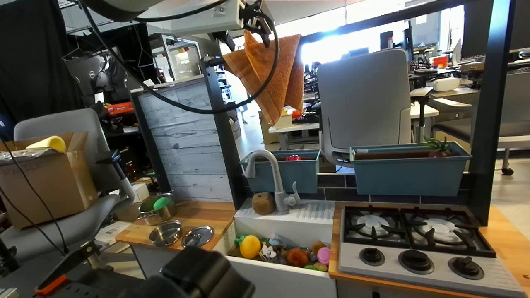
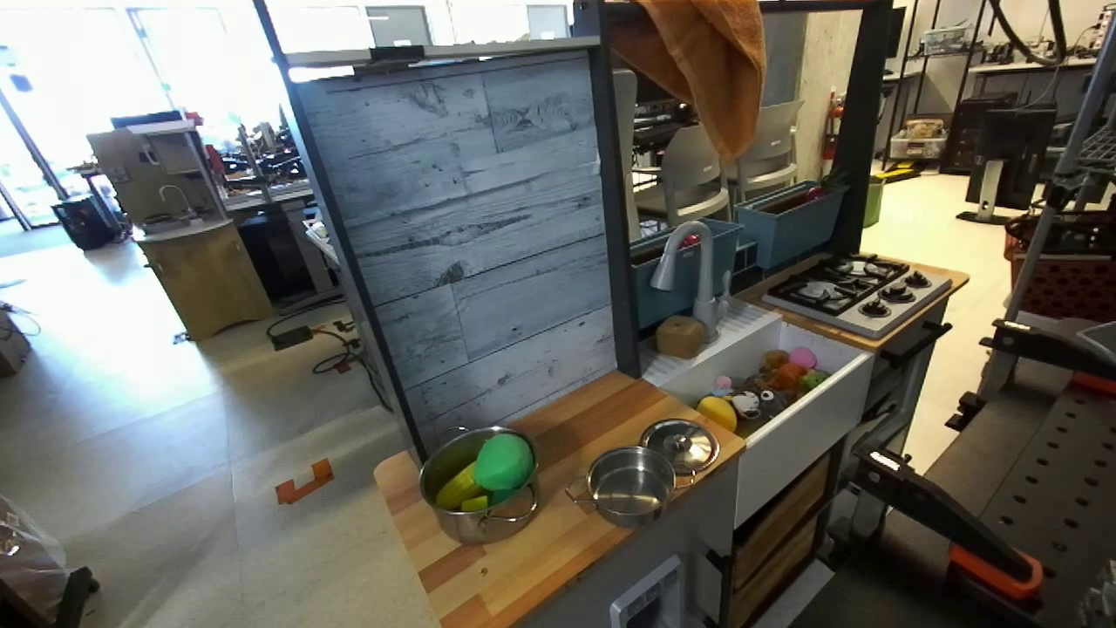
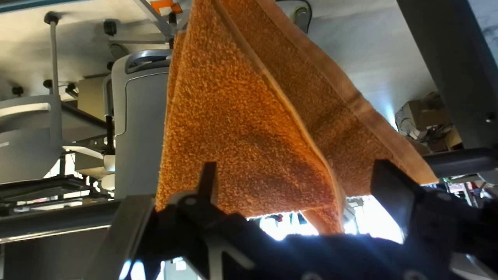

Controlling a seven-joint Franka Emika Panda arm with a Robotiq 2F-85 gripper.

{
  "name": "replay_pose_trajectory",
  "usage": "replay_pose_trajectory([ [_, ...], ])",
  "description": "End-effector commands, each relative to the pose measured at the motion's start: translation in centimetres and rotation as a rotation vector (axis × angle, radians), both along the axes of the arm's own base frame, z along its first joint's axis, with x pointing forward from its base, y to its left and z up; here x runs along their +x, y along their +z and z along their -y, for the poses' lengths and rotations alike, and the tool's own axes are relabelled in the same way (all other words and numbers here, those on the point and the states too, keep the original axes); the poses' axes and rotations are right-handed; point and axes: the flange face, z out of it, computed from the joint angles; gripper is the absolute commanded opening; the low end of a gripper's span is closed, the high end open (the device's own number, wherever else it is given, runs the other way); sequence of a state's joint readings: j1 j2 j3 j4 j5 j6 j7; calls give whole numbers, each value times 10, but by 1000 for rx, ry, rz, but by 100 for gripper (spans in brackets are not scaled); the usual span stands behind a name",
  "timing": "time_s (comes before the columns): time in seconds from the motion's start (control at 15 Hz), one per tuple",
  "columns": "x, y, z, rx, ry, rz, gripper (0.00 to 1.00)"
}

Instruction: Move the right pot to the left of the lid, then hang the towel on the black rod, lastly, put the yellow plushie in the right pot

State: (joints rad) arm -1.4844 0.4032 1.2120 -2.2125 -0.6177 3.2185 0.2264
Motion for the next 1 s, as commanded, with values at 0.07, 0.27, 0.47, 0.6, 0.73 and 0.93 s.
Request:
replay_pose_trajectory([
  [0.07, -15, -19, -1, -106, 89, -146, 100],
  [0.27, -14, -53, -6, -138, 114, -339, 100],
  [0.47, -19, -90, -15, -151, 148, -506, 100],
  [0.6, -21, -118, -21, -163, 182, -579, 100],
  [0.73, -23, -157, -35, -204, 204, -655, 100],
  [0.93, -22, -212, -49, -268, 200, -735, 100],
])
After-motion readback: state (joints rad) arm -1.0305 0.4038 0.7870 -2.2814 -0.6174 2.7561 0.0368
